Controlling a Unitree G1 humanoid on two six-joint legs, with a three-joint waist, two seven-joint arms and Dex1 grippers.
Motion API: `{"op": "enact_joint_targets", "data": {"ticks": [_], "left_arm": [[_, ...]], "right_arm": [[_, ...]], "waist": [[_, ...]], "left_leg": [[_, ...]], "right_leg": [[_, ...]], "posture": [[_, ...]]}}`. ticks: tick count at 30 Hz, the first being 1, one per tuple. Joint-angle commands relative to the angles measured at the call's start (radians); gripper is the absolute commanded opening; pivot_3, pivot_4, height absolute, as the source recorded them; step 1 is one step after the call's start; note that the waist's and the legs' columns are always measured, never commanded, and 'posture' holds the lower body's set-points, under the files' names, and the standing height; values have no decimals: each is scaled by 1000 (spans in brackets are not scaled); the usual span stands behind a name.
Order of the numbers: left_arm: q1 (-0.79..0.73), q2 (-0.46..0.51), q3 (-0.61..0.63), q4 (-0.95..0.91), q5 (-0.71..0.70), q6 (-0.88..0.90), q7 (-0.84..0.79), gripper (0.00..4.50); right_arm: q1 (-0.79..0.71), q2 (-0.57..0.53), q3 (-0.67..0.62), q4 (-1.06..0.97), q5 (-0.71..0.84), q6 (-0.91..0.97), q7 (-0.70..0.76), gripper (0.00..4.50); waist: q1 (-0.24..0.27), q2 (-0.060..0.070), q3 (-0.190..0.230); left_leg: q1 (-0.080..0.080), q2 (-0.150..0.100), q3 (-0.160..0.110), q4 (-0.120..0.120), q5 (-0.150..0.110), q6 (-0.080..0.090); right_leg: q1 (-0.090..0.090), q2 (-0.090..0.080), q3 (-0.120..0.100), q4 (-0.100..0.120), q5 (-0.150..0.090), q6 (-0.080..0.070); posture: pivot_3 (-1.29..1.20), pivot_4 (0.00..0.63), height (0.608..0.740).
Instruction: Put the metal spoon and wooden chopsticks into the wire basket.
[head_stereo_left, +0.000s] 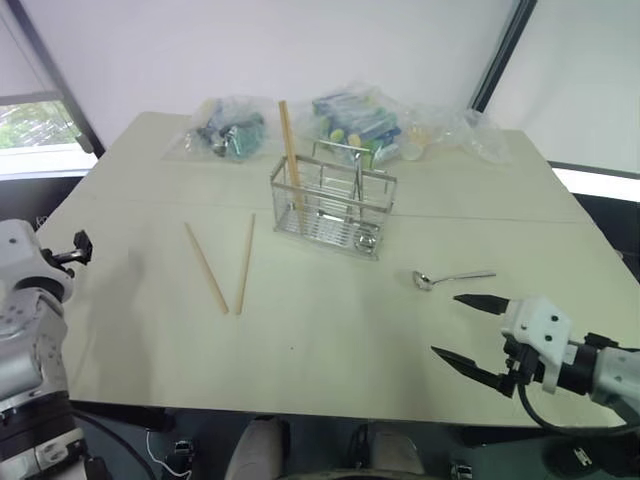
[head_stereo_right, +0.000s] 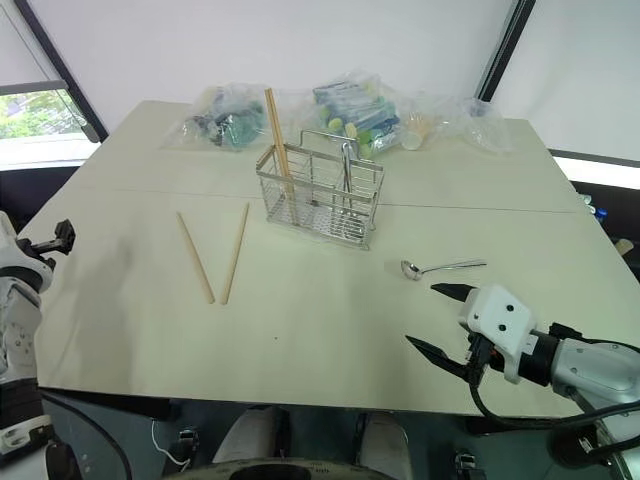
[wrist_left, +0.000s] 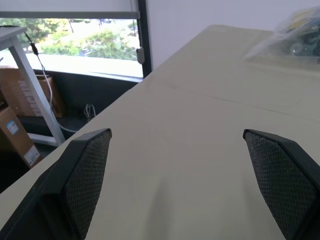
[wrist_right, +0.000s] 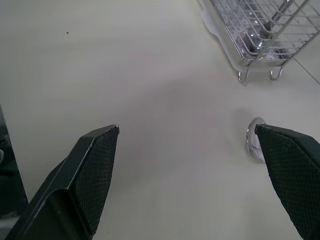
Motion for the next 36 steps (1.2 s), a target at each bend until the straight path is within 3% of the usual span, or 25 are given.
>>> {"op": "enact_joint_targets", "data": {"ticks": [1, 23, 29, 36], "left_arm": [[-28, 21, -4, -14, 9, -28, -12, 4456], [-28, 30, 8, -65, -15, 11, -36, 4456], [-54, 137, -54, -254, -238, 188, -300, 4456], [-46, 333, -150, -487, -543, 361, -663, 4456]], "right_arm": [[-6, 4, -19, 0, -4, -28, 1, 4500], [-71, -14, 9, 134, -47, -144, 49, 4500], [-264, -108, 28, 320, -109, -234, 89, 4500], [-524, -193, 211, 529, -217, -331, 163, 4500]], "waist": [[0, 0, 0], [-1, 0, 0], [-2, 0, 1], [-6, 9, 8]], "left_leg": [[0, 0, 0, 0, 0, 0], [0, 0, 0, 0, 0, 0], [0, 0, 0, 1, 1, -3], [-1, 0, 2, 0, 4, -1]], "right_leg": [[0, 0, 0, 0, 0, 0], [0, 0, 0, 0, 0, 0], [-1, 0, 0, 0, 0, 0], [-2, 0, 0, 0, 0, -1]], "posture": [[0, 150, 628], [0, 150, 628], [0, 150, 628], [0, 150, 628]]}}
